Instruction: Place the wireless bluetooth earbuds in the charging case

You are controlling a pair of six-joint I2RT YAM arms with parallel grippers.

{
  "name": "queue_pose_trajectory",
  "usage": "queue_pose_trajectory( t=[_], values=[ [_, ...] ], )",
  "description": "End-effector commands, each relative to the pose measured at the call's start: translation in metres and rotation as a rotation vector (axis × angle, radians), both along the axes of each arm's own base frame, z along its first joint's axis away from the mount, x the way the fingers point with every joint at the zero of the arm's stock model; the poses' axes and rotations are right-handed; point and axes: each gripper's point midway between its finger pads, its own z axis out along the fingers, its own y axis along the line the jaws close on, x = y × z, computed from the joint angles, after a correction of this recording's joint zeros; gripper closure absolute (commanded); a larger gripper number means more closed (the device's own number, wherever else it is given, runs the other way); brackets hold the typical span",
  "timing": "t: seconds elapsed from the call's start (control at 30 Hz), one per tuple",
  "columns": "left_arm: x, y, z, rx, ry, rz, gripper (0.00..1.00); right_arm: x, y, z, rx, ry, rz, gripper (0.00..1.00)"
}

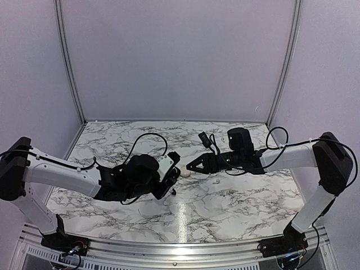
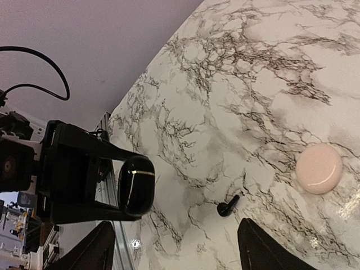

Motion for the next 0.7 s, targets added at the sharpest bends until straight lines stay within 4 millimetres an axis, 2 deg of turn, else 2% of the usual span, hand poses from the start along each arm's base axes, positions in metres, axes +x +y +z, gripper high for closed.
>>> queue_pose_trajectory(
  t=[0.0, 0.13, 0.47, 0.67],
  values=[
    [-0.019, -0.012, 0.02, 0.04, -0.123, -0.095, 0.66, -0.016, 0.023, 0.022, 0.046, -0.018, 0.126, 0.27],
    [-0.03, -0.018, 0.023, 0.068, -0.162, -0.134, 0.66, -0.025, 0.025, 0.025, 0.064, 0.009, 0.178, 0.35],
    [-0.048, -0.027, 0.027, 0.114, -0.23, -0.202, 0.68, -0.065, 0.037, 0.022, 0.043, 0.046, 0.329, 0.39],
    [-0.058, -0.033, 0.026, 0.157, -0.28, -0.223, 0.68, -0.07, 0.041, 0.019, 0.03, 0.059, 0.347, 0.49]
  ],
)
